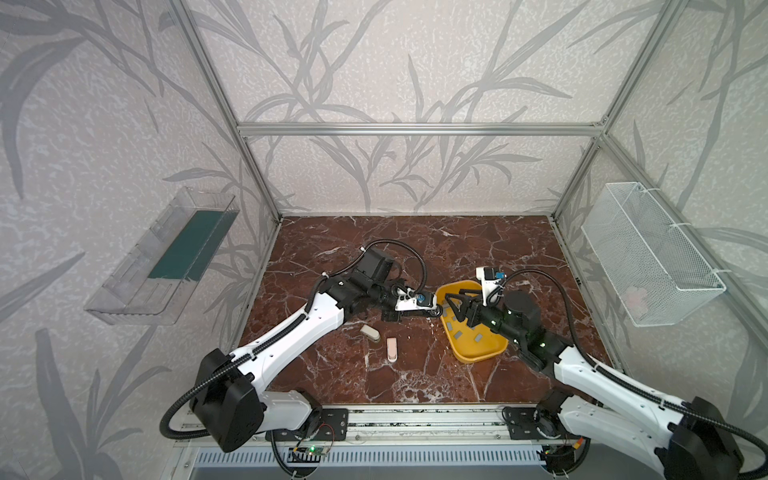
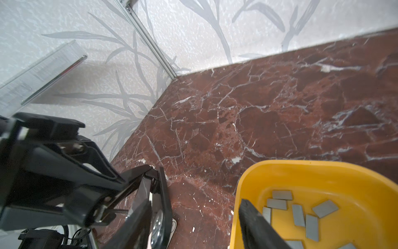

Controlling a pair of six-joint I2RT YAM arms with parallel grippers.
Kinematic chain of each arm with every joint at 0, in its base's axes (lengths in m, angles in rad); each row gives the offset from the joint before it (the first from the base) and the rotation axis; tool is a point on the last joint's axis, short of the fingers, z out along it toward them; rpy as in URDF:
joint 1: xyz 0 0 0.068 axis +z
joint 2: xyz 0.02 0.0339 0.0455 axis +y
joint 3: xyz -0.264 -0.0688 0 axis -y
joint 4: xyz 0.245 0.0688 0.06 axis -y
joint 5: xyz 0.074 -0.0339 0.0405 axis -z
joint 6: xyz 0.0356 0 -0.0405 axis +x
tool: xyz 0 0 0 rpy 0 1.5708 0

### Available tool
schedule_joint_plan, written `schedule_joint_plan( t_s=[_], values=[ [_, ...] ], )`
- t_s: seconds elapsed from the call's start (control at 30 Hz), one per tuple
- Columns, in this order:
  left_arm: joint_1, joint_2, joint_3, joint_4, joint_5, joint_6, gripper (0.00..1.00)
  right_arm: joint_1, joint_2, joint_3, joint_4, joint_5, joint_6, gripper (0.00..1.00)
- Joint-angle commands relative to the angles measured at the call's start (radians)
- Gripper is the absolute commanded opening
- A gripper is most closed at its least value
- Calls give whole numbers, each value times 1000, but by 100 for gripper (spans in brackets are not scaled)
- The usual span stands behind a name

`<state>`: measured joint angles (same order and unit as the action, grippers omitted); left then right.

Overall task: Load the staples into the stapler
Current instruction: 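Grasp the stapler's top arm with the right gripper beside the left gripper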

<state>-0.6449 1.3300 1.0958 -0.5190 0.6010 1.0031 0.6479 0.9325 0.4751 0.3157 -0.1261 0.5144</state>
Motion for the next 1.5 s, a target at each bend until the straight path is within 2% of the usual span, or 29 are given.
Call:
schedule_joint_plan(
  t_s=[0.0,0.1,0.27,0.4,0.6,0.9,1.07,1.47],
  values=[
    [-9,-2,54,-10,12,30,0,0,-74,-23,45,11,-90,65],
    [-12,0,61,-25,18,38,0,1,-127,-74,141,-69,-142,58],
    [-12,-5,65,-66,46,70,0,31,-132,-55,136,-130,-200,45],
    [-10,-18,76,-128,84,131,0,95,-82,-15,109,-145,-269,43],
    [-6,-43,75,-172,105,176,0,190,-9,39,49,-105,-364,40],
    [3,-58,82,-206,129,194,0,217,55,59,51,-125,-394,37],
    [24,-73,89,-217,142,193,0,234,97,74,55,-176,-416,37],
    [65,-103,95,-230,196,196,0,274,170,106,28,-162,-462,31]
  ],
)
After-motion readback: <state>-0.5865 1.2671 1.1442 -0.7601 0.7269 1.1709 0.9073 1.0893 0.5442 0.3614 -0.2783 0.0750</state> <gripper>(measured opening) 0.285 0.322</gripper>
